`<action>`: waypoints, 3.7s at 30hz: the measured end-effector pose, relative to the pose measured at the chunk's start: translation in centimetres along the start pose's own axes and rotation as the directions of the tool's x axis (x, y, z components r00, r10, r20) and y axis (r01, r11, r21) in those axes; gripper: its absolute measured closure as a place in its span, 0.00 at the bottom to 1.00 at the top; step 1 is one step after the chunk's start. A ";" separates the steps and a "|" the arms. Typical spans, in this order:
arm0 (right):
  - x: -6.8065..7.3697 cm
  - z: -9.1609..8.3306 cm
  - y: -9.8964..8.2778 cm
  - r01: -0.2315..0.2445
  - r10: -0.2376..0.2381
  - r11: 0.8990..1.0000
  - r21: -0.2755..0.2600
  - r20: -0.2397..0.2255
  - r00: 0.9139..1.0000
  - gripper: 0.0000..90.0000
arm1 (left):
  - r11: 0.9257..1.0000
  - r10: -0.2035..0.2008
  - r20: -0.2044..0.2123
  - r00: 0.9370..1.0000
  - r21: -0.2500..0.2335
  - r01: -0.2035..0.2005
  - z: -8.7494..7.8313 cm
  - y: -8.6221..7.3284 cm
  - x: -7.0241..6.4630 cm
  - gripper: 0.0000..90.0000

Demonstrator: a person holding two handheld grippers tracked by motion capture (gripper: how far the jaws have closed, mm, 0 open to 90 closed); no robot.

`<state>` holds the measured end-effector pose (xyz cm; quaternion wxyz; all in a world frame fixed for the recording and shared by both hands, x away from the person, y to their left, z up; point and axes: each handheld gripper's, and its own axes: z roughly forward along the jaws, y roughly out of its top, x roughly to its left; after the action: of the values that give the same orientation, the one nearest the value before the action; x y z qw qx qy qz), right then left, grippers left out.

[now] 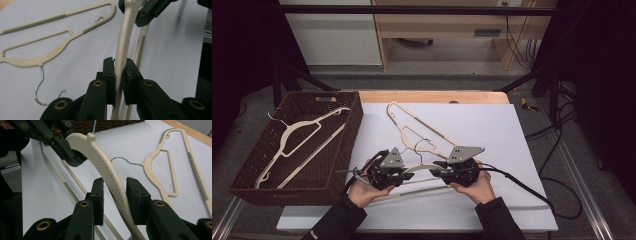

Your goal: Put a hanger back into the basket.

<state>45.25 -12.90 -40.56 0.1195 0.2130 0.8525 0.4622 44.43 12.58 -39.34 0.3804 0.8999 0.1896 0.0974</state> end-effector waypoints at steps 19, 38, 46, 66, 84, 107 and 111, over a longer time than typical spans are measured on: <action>-2.4 -5.6 -1.7 -0.124 0.165 0.968 -0.219 0.178 0.970 0.33 | 0.996 -0.067 -0.040 0.997 -0.063 0.064 -1.6 -0.2 0.1 0.96; -4.1 -9.0 -3.9 -0.215 0.300 0.934 -0.286 0.298 0.906 0.10 | 0.980 -0.117 -0.119 0.986 -0.174 0.095 -7.1 1.3 1.2 0.96; -4.3 -9.7 -4.4 -0.225 0.320 0.926 -0.304 0.312 0.895 0.08 | 0.973 -0.124 -0.123 0.985 -0.211 0.096 -10.2 2.5 2.0 0.96; -4.4 -10.2 -4.8 -0.220 0.322 0.923 -0.315 0.322 0.890 0.06 | 0.958 -0.180 -0.199 0.963 -0.258 0.126 -17.7 2.7 6.8 0.96; -4.6 -10.1 -5.0 -0.233 0.330 0.923 -0.305 0.319 0.889 0.05 | 0.934 -0.277 -0.287 0.917 -0.304 0.187 -22.8 -2.7 12.1 0.96; -4.7 -9.9 -5.0 -0.236 0.329 0.925 -0.297 0.320 0.888 0.05 | 0.928 -0.354 -0.361 0.863 -0.252 0.275 -24.6 -9.5 17.1 0.96; -4.7 -9.8 -5.1 -0.240 0.333 0.924 -0.296 0.318 0.888 0.05 | 0.920 -0.379 -0.369 0.849 -0.247 0.303 -24.5 -10.7 17.7 0.96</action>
<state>44.17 -24.84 -39.43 0.2301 0.4022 0.7098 0.5306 49.84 42.69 -29.57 0.4227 0.7730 0.4127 0.2312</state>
